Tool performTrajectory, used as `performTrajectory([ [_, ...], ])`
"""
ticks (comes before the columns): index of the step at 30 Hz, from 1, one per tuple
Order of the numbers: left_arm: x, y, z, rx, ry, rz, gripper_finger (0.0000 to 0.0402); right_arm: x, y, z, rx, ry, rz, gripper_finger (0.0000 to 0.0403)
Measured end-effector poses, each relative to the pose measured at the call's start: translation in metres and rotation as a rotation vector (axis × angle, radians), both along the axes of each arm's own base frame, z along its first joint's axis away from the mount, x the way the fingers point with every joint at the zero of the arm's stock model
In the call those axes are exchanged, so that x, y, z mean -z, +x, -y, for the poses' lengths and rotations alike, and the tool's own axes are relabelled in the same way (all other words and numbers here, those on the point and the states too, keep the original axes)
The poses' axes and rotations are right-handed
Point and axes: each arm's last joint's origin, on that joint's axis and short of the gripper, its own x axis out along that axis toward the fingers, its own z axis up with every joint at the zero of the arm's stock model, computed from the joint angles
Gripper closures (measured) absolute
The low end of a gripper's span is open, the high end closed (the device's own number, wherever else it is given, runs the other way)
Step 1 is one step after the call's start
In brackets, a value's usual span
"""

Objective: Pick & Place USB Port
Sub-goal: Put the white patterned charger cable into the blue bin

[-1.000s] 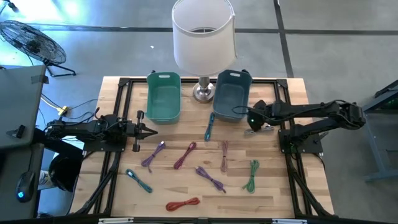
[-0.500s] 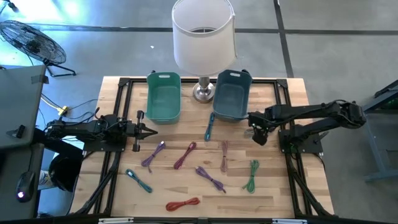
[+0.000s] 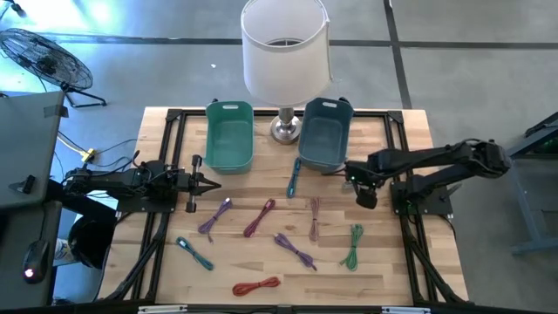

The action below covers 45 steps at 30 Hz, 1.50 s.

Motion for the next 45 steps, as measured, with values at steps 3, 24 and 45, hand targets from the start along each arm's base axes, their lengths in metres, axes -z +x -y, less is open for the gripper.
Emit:
performTrajectory([
  [3, 0.0, 0.0, 0.0, 0.0, 0.0, 0.0, 0.0396, 0.007, 0.004, 0.0, 0.0, 0.004, -0.033, 0.0135],
  [24, 0.0, 0.0, 0.0, 0.0, 0.0, -0.001, 0.0396, 0.014, 0.026, 0.005, -0.076, -0.057, -0.106, 0.0134],
  [45, 0.0, 0.0, 0.0, 0.0, 0.053, 0.002, 0.0396, 0.01, 0.032, 0.008, -0.205, -0.045, -0.078, 0.0135],
])
